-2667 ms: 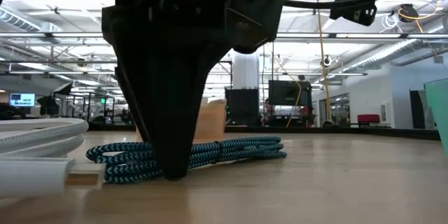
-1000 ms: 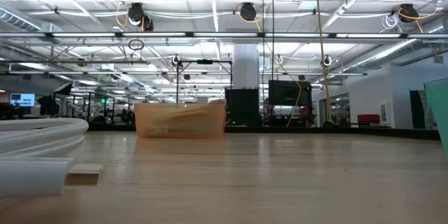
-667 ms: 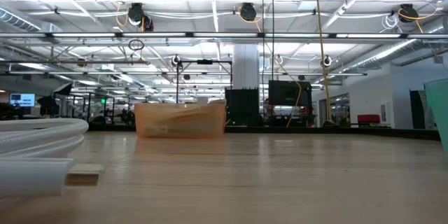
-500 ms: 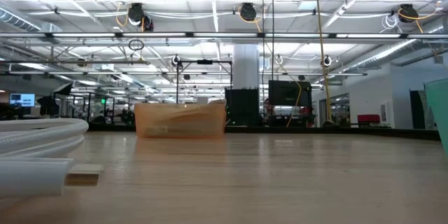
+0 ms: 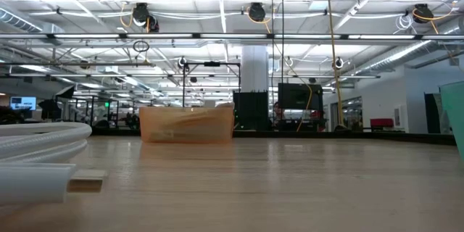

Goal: Pick & Place USB Port
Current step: Put the blue patterned usb cable into the blue bin

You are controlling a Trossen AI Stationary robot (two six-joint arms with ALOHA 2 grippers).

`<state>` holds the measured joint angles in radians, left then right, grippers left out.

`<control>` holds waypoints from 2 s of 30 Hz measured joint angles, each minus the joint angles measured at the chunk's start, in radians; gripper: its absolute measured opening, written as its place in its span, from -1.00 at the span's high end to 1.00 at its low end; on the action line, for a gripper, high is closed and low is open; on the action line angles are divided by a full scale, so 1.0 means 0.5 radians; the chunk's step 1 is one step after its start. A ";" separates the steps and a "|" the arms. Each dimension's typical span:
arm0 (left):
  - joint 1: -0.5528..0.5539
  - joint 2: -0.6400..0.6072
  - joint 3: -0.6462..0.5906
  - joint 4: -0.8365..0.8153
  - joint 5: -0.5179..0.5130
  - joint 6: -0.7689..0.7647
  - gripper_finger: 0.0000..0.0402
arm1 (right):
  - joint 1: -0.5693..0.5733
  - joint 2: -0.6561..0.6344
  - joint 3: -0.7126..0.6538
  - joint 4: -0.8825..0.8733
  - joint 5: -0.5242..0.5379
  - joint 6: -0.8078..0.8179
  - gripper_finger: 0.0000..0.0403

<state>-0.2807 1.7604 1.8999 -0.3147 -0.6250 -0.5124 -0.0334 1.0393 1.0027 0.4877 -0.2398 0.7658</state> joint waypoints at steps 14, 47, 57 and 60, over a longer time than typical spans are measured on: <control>0.068 0.056 -0.002 0.050 0.146 -0.011 0.89 | 0.000 -0.001 0.000 -0.039 0.007 0.012 0.19; 0.067 -0.479 -0.001 -1.068 0.461 -0.295 0.17 | -0.178 -0.130 0.001 -1.325 -1.287 0.045 0.91; 0.218 -0.546 0.000 -1.388 0.650 -0.076 0.40 | 0.207 -0.162 0.013 -1.959 -1.091 0.067 0.92; 0.243 -0.539 0.000 -1.484 0.729 0.003 0.43 | 0.443 -0.110 0.057 -2.066 -0.870 0.123 0.92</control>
<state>-0.1591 1.4909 1.8999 -1.0569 -0.2605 -0.5109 0.1879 0.9844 1.0312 -0.5454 -0.6745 0.8275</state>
